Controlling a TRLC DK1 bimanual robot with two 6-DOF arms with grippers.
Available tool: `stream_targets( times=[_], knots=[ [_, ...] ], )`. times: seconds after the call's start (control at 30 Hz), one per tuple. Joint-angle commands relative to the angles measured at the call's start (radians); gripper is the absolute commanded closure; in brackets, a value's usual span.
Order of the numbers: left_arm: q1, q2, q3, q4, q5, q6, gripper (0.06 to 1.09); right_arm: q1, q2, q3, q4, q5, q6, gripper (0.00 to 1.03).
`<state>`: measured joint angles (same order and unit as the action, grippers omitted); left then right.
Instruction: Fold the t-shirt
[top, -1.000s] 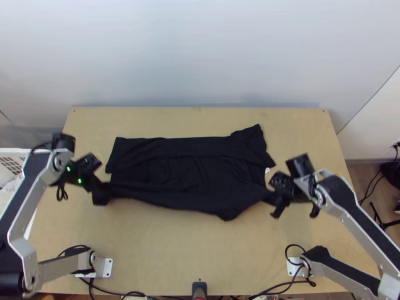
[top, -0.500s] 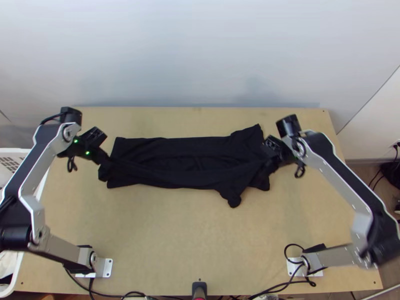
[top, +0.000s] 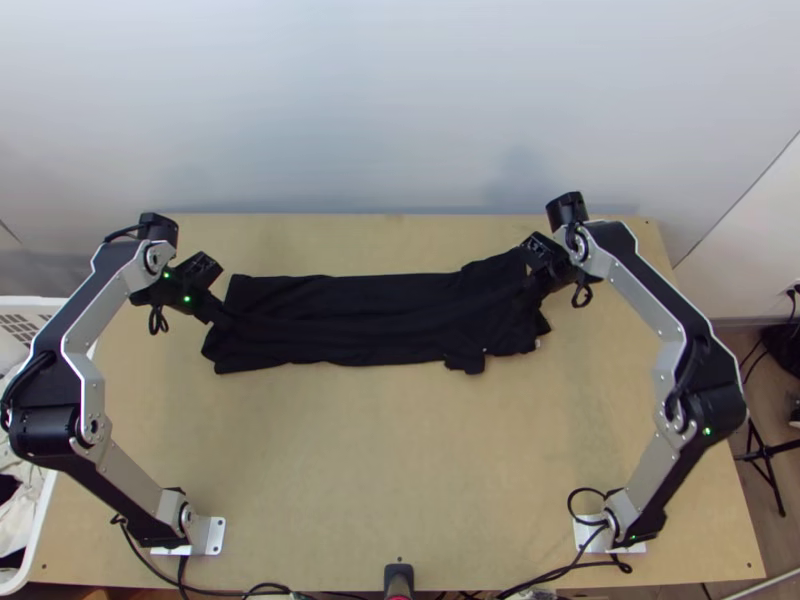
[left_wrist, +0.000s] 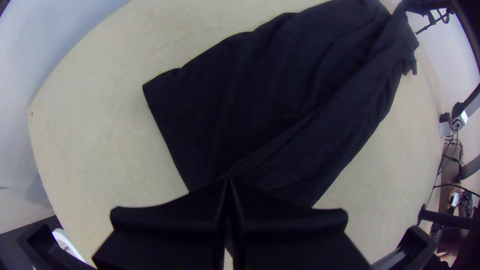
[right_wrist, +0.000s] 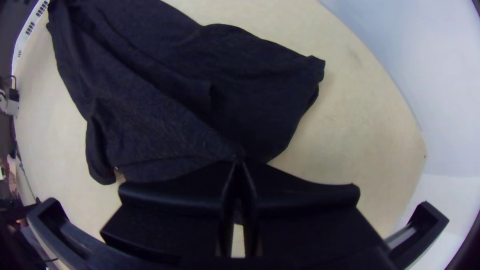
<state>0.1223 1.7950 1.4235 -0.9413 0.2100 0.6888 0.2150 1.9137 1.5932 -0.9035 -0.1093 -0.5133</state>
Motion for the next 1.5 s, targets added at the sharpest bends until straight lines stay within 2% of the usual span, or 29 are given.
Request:
stream_targets(
  times=[0.0,0.1,0.17,0.2,0.23,0.3,0.33,0.47,0.73,0.83,0.87,0.97,1.1,1.13,1.2,1.27,1.33,1.4,1.47],
  knots=[
    [0.013,0.017,-0.018,0.033,-0.004,0.003,1.04,-0.025,0.096,0.051,0.009,0.028,0.019,0.97],
    [0.013,0.03,-0.024,0.056,-0.009,-0.005,1.04,-0.029,0.12,0.037,0.048,0.042,0.044,0.95],
    [0.007,0.037,-0.028,0.062,-0.009,-0.021,1.01,-0.032,0.134,0.034,0.06,0.051,0.067,0.83],
    [0.004,0.035,-0.032,0.072,-0.008,-0.029,0.9,-0.032,0.139,0.031,0.06,0.057,0.073,0.75],
    [0.0,0.03,-0.037,0.081,-0.009,-0.04,0.72,-0.031,0.139,0.03,0.064,0.062,0.078,0.69],
    [-0.003,0.024,-0.049,0.121,-0.015,-0.061,0.16,-0.031,0.139,0.031,0.068,0.071,0.087,0.56],
    [-0.004,0.017,-0.058,0.168,-0.04,-0.084,0.09,-0.031,0.134,0.033,0.068,0.072,0.088,0.51],
    [0.023,0.003,-0.026,0.228,-0.072,-0.143,0.09,-0.031,0.104,0.037,0.068,0.092,0.084,0.35],
    [0.143,0.01,0.097,0.187,-0.07,-0.195,0.09,-0.074,0.018,0.051,0.06,0.095,0.075,0.35],
    [0.171,0.017,0.155,0.082,-0.017,-0.241,0.09,-0.071,-0.035,0.05,0.041,0.095,0.096,0.35],
    [0.18,0.035,0.187,0.01,0.028,-0.253,0.1,-0.063,-0.051,0.045,0.023,0.095,0.099,0.31],
    [0.203,0.092,0.245,-0.174,0.164,-0.275,0.1,-0.017,-0.085,0.039,-0.043,0.095,0.121,0.3],
    [0.211,0.083,0.216,-0.175,0.221,-0.304,0.1,0.09,-0.136,0.013,-0.08,0.095,0.173,0.3],
    [0.208,0.081,0.213,-0.175,0.223,-0.305,0.1,0.121,-0.148,0.007,-0.08,0.095,0.188,0.33],
    [0.203,0.081,0.212,-0.175,0.227,-0.318,0.1,0.176,-0.162,0.005,-0.072,0.085,0.21,0.5],
    [0.204,0.084,0.212,-0.175,0.247,-0.328,0.1,0.216,-0.163,0.005,-0.041,0.019,0.213,0.71],
    [0.206,0.098,0.216,-0.175,0.256,-0.337,0.1,0.248,-0.142,0.016,-0.023,-0.043,0.213,0.87],
    [0.204,0.113,0.215,-0.177,0.276,-0.351,0.1,0.276,-0.108,0.024,-0.011,-0.089,0.214,0.94],
    [0.197,0.119,0.201,-0.177,0.282,-0.36,0.1,0.308,-0.077,0.027,0.005,-0.101,0.213,0.94]
  ],
)
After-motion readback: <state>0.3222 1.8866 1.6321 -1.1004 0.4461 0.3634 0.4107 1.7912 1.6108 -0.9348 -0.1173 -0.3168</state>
